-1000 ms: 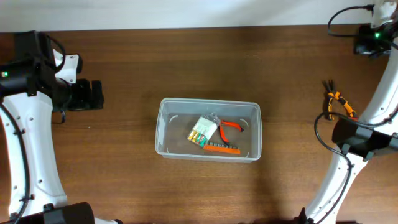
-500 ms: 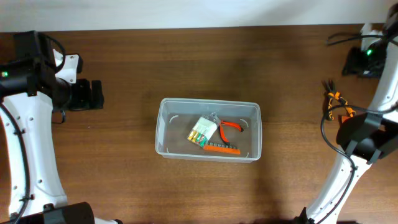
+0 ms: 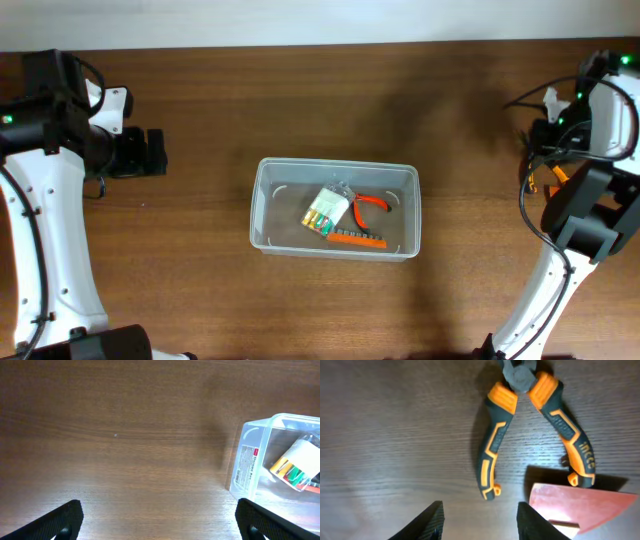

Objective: Pack container

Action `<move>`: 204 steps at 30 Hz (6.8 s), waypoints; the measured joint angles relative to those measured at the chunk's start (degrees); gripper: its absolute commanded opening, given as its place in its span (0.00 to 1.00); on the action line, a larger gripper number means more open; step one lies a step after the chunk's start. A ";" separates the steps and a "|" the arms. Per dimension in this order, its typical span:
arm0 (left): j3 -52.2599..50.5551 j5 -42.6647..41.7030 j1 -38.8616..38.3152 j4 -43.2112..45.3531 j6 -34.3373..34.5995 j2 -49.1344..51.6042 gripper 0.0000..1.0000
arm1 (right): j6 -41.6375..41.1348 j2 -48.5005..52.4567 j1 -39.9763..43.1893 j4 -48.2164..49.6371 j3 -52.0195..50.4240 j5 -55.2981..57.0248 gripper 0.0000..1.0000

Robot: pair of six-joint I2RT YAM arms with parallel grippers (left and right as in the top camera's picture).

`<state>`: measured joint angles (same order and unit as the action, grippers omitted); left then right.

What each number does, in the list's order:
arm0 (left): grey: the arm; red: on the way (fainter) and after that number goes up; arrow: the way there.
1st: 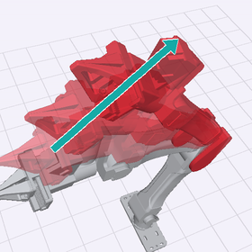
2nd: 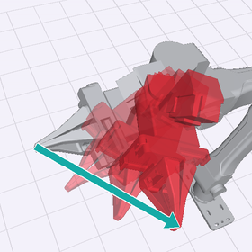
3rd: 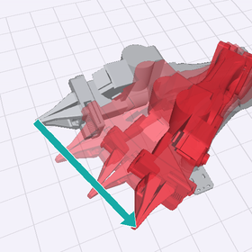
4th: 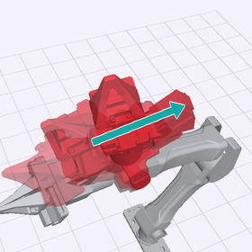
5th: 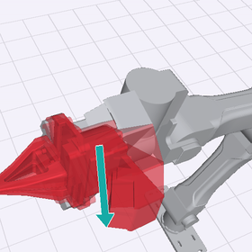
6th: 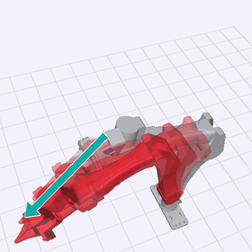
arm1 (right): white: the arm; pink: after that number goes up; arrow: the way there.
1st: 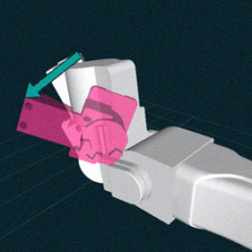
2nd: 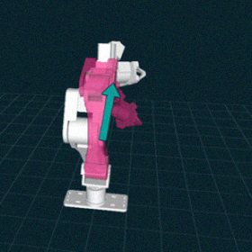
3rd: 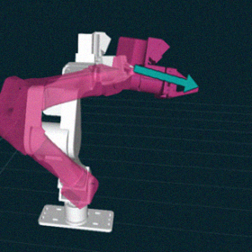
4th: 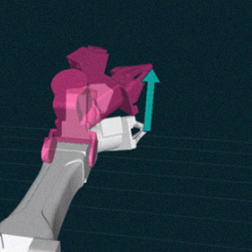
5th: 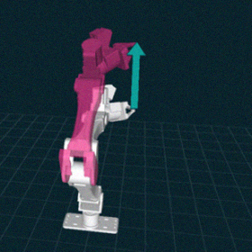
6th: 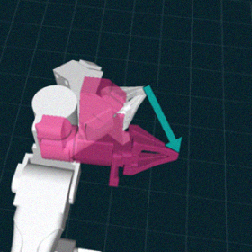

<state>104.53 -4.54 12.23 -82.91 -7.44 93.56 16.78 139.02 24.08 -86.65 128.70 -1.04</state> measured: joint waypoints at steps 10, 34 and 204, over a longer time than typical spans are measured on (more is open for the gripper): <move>0.00 0.00 0.00 0.00 0.00 0.00 0.99 | 0.22 0.00 0.00 4.85 -3.06 2.10 0.52; 0.00 0.00 0.00 0.00 0.00 0.00 0.99 | 0.20 0.44 0.00 10.95 -9.81 2.14 0.52; 0.00 0.02 0.00 0.00 0.00 0.00 0.99 | 10.73 -10.38 -61.13 4.15 -20.41 -7.72 0.54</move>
<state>104.53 -4.51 12.23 -82.91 -7.44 93.56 27.51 128.64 -37.06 -82.50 108.29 -8.75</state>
